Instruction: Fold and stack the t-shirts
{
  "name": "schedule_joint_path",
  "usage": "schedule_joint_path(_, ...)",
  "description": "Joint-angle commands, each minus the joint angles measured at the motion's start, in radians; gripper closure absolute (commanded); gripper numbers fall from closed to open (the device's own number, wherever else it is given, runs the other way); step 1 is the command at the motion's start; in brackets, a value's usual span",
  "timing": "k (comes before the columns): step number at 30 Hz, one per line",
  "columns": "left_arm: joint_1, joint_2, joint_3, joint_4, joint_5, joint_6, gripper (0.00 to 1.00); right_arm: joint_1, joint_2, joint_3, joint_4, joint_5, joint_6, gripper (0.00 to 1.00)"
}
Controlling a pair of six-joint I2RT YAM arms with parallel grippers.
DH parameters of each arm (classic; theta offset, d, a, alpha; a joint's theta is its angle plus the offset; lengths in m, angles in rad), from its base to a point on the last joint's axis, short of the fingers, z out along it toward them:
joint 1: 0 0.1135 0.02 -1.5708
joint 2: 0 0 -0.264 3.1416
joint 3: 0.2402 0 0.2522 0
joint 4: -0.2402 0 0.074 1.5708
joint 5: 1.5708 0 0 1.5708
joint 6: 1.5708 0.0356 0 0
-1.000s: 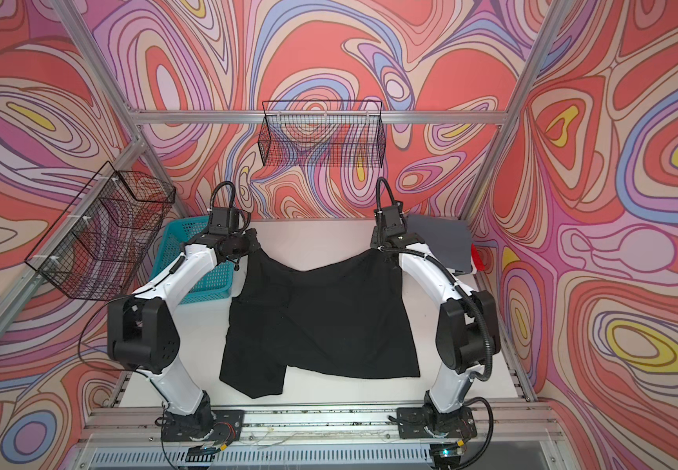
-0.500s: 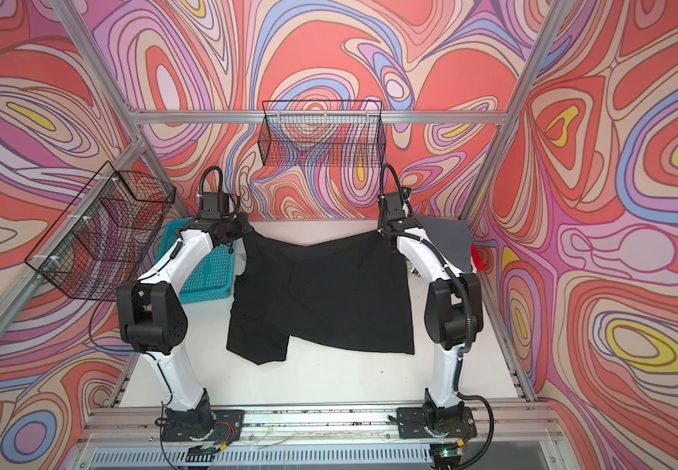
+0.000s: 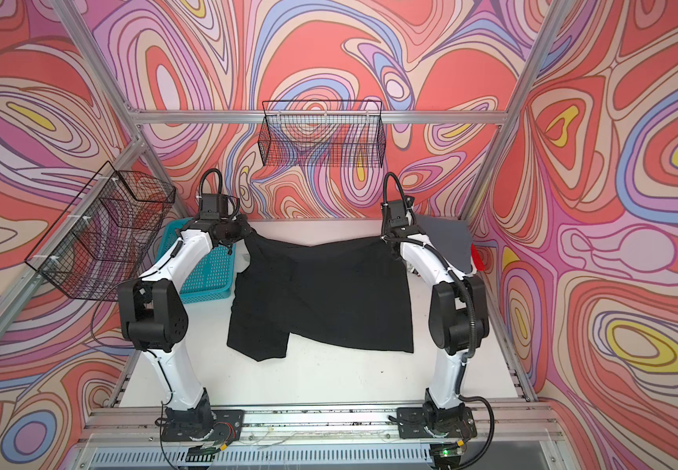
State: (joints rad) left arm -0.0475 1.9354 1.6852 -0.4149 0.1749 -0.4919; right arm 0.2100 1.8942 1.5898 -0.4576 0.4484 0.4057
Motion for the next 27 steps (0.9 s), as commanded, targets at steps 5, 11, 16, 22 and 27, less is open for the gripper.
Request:
schedule_joint_path(5, 0.003, 0.004, -0.042, 0.003, 0.0, 0.01, 1.0, -0.003, -0.102, -0.157, 0.056, -0.033, 0.054, 1.0)
schedule_joint_path(11, 0.01, 0.012, -0.057, -0.004, -0.002, 0.012, 1.0, -0.004, -0.179, -0.302, 0.113, -0.047, 0.1, 1.0)
schedule_joint_path(16, 0.016, 0.009, -0.08, -0.009, -0.003, 0.007, 1.0, -0.004, -0.218, -0.408, 0.16, -0.054, 0.163, 1.0)
schedule_joint_path(22, 0.024, 0.004, -0.107, -0.002, -0.006, 0.004, 1.0, -0.004, -0.246, -0.524, 0.23, -0.092, 0.243, 1.0)
schedule_joint_path(27, 0.026, 0.005, -0.11, -0.002, -0.005, 0.004, 1.0, -0.004, -0.263, -0.592, 0.262, -0.112, 0.272, 1.0)
